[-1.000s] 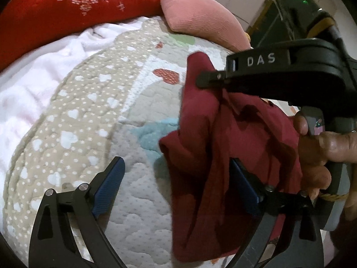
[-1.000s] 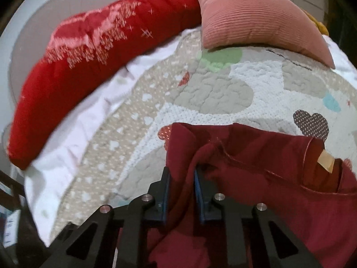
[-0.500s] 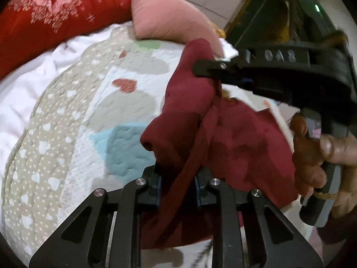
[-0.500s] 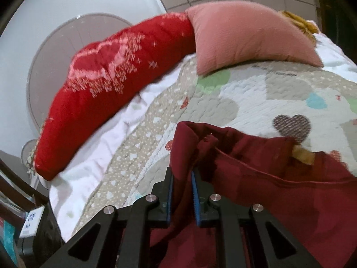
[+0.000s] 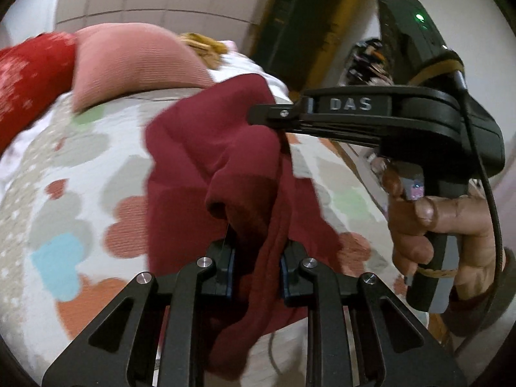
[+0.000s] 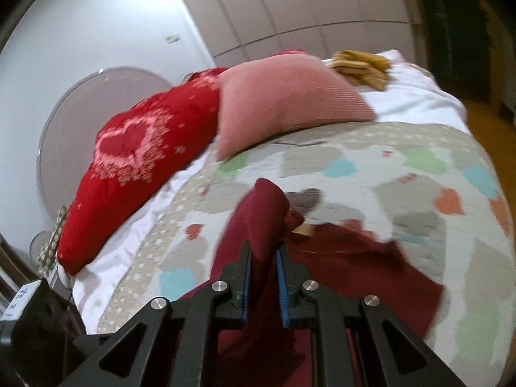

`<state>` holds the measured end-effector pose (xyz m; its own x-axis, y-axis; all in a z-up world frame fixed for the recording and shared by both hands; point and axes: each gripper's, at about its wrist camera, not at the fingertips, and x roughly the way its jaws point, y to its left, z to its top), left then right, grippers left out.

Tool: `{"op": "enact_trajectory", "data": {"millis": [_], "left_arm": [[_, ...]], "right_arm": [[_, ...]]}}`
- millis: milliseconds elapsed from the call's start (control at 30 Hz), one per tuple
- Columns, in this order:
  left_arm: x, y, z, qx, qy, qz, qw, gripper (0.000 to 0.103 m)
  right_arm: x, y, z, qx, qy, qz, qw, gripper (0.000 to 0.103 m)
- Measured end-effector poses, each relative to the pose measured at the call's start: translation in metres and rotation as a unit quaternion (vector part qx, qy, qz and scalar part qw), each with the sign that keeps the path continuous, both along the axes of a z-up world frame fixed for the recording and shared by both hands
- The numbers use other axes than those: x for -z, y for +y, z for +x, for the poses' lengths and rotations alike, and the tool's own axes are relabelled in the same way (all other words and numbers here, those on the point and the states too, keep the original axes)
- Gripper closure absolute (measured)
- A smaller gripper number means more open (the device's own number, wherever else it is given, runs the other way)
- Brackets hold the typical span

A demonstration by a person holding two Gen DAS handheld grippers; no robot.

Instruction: Fold small clothes

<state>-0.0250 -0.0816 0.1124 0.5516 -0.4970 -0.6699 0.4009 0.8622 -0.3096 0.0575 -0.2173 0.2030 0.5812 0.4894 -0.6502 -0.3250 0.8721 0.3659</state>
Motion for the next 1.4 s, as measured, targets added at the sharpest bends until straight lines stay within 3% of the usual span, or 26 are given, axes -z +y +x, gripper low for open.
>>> {"op": "enact_trajectory", "data": {"millis": [200, 333, 433, 500, 600, 700, 767, 900, 1033, 1167, 1267, 1400], "left_arm": [[0.032, -0.062, 0.008, 0.035, 0.026, 0.020, 0.9988, 0.084], [0.051, -0.076, 0.014, 0.042, 0.055, 0.024, 0.9973, 0.082], [0.040, -0.073, 0.006, 0.058, 0.060, 0.037, 0.9958, 0.072], [0.027, -0.064, -0.006, 0.074, 0.050, 0.052, 0.9946, 0.054], [0.009, -0.040, -0.034, 0.077, 0.005, 0.060, 0.9952, 0.043], [0.001, -0.014, -0.045, 0.045, -0.040, 0.076, 0.9953, 0.043], [0.006, -0.005, -0.040, 0.012, -0.047, 0.088, 0.9949, 0.043], [0.027, 0.011, -0.020, -0.024, 0.002, 0.061, 0.9979, 0.043], [0.053, 0.009, -0.015, -0.026, 0.029, 0.086, 0.9956, 0.043], [0.071, 0.009, -0.011, -0.024, 0.038, 0.092, 0.9948, 0.043], [0.070, 0.006, -0.017, -0.030, 0.033, 0.095, 0.9944, 0.043], [0.064, 0.008, -0.018, -0.044, 0.038, 0.090, 0.9942, 0.043]], "right_arm": [[0.035, -0.071, -0.006, 0.060, 0.022, -0.003, 0.998, 0.090], [0.075, -0.092, 0.000, 0.094, 0.052, -0.027, 0.994, 0.090], [0.095, -0.092, 0.002, 0.099, 0.059, -0.038, 0.993, 0.090], [0.091, -0.096, -0.001, 0.107, 0.049, -0.037, 0.992, 0.082], [0.072, -0.116, -0.018, 0.133, 0.037, -0.018, 0.990, 0.077], [0.052, -0.121, -0.041, 0.117, 0.022, 0.014, 0.993, 0.077], [0.039, -0.108, -0.056, 0.090, 0.009, 0.014, 0.996, 0.077], [0.027, -0.062, -0.065, 0.018, -0.016, -0.009, 1.000, 0.077], [0.048, -0.036, -0.065, 0.000, -0.004, -0.068, 0.998, 0.077], [0.084, -0.051, -0.080, 0.048, -0.002, -0.156, 0.987, 0.077], [0.107, -0.076, -0.079, 0.063, 0.022, -0.077, 0.995, 0.077], [0.091, -0.074, -0.084, 0.064, 0.017, -0.087, 0.994, 0.077]]}}
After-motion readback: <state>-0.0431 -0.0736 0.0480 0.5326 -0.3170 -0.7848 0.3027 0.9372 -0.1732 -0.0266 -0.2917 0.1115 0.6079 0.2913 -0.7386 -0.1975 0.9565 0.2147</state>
